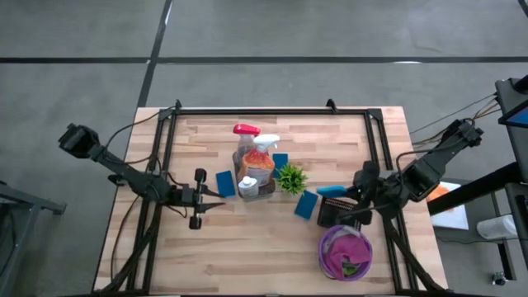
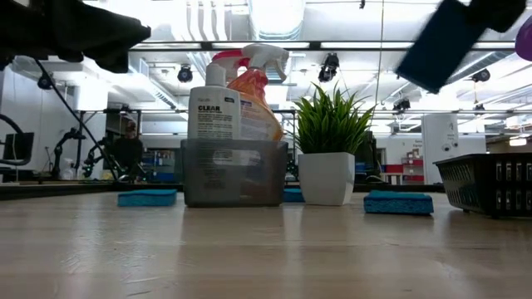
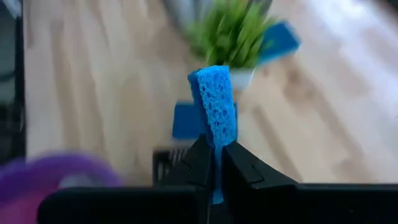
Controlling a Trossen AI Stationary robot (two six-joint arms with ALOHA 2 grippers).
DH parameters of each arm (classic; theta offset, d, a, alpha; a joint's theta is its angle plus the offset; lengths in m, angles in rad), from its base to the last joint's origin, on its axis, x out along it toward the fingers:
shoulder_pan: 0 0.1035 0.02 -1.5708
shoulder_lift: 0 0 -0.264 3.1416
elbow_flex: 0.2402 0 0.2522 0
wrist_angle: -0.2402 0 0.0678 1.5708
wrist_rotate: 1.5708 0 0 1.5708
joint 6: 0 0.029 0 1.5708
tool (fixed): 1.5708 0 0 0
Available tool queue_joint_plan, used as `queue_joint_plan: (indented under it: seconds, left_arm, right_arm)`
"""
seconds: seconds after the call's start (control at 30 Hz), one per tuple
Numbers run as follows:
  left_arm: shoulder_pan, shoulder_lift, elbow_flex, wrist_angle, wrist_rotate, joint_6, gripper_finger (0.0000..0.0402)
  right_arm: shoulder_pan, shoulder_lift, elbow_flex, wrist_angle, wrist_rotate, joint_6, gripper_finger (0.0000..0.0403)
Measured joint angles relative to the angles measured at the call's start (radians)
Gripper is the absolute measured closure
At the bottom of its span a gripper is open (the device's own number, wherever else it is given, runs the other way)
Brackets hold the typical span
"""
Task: Pick & Place Kitchen Items
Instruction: Put the blue sponge into the black bin
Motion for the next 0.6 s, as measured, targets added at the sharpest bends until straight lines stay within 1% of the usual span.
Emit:
queue_joint_plan:
  seconds: [0.1, 0.3, 0.43, 0.6]
  left_arm:
    - [0.012, 0.000, 0.000, 0.000, 0.000, 0.000, 0.0310]
    - [0.033, 0.000, 0.000, -0.001, 0.000, 0.011, 0.0310]
    - [0.043, 0.000, 0.001, 0.000, 0.000, 0.021, 0.0310]
    - [0.044, 0.000, 0.001, 0.003, 0.000, 0.027, 0.0310]
  right_arm:
    - [-0.002, 0.008, 0.032, -0.057, -0.084, 0.006, 0.0385]
    - [-0.006, 0.043, 0.104, -0.200, -0.178, 0.061, 0.0385]
    - [-0.019, 0.075, 0.114, -0.277, -0.252, 0.091, 0.0385]
    - [-0.044, 0.127, 0.114, -0.286, -0.326, 0.093, 0.0385]
